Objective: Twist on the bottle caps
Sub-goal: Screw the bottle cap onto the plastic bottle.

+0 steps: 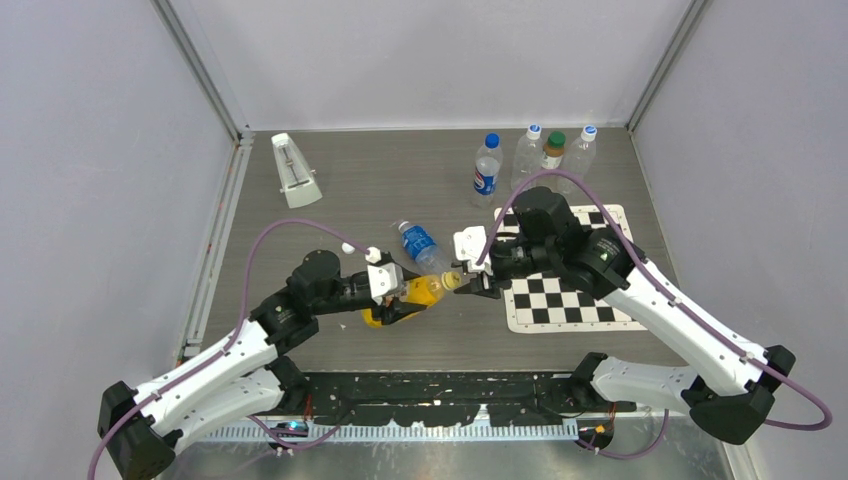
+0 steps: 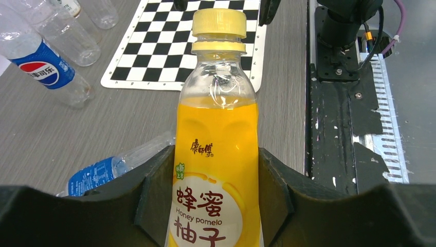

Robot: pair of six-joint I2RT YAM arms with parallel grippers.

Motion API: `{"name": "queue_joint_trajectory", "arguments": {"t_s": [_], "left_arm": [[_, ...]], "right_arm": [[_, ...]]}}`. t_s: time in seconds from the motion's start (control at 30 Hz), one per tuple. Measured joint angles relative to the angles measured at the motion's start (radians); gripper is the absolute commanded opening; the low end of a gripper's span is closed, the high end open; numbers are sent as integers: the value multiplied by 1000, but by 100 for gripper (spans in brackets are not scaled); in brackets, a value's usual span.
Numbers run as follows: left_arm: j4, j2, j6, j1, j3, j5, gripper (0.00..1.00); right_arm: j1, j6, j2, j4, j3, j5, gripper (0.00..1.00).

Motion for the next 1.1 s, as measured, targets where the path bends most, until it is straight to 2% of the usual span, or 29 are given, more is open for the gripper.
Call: {"name": "queue_joint_trajectory", "arguments": {"t_s": [0.2, 0.37, 0.47, 0.63, 0.83, 0.97, 1.1], "left_arm": [[-1, 0, 0, 0, 10, 8, 0], [-3, 0, -1, 0, 11, 13, 0], [-8, 0, 0, 0, 11, 16, 0], [-12, -6, 0, 0, 11, 14, 0], [-17, -48, 6, 0, -16, -17, 0], [1, -77, 23, 0, -47, -58, 0], [27, -97, 43, 1, -68, -119, 0]], "right_arm": [[6, -3, 12, -5, 0, 0, 47], [7, -4, 16, -6, 0, 2, 36], [7, 3, 18, -6, 0, 3, 24], [6, 49, 22, 6, -2, 2, 16], [4, 230, 23, 91, -41, 5, 13], [4, 449, 27, 165, -68, 47, 11], [0, 726, 44, 234, -74, 125, 3]]}}
